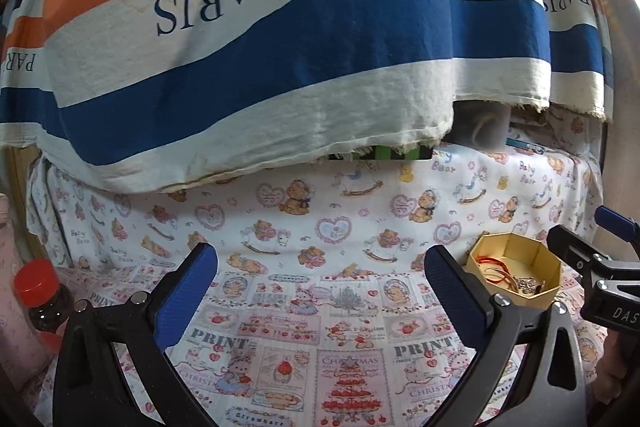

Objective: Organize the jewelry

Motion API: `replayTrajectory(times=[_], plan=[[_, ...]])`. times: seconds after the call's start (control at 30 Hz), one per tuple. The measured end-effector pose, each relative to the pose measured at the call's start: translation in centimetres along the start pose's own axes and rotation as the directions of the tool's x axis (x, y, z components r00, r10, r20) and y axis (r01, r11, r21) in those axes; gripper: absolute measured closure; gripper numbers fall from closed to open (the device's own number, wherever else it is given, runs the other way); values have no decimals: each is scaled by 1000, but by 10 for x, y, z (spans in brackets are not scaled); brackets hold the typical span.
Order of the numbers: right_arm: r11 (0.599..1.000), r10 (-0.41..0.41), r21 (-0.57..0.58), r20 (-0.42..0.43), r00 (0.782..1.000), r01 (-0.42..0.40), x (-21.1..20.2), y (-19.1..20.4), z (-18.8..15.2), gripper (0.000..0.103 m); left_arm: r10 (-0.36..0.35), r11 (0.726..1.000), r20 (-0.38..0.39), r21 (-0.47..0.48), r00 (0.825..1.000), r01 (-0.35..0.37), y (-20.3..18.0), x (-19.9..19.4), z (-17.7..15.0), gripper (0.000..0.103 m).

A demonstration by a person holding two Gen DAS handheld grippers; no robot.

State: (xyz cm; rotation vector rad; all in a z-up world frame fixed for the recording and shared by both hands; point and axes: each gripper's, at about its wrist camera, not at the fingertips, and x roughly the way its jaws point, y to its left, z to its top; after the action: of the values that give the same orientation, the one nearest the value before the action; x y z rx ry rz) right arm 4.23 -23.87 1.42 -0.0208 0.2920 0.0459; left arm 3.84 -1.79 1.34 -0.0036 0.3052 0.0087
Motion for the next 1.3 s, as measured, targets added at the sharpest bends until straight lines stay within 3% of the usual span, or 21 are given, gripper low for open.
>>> replayTrajectory(times=[1.3], plan=[[1000,-6,5,2,1000,6,-1,0,0,0,13,1000,-6,-1,1000,-13,0,1,0,0]])
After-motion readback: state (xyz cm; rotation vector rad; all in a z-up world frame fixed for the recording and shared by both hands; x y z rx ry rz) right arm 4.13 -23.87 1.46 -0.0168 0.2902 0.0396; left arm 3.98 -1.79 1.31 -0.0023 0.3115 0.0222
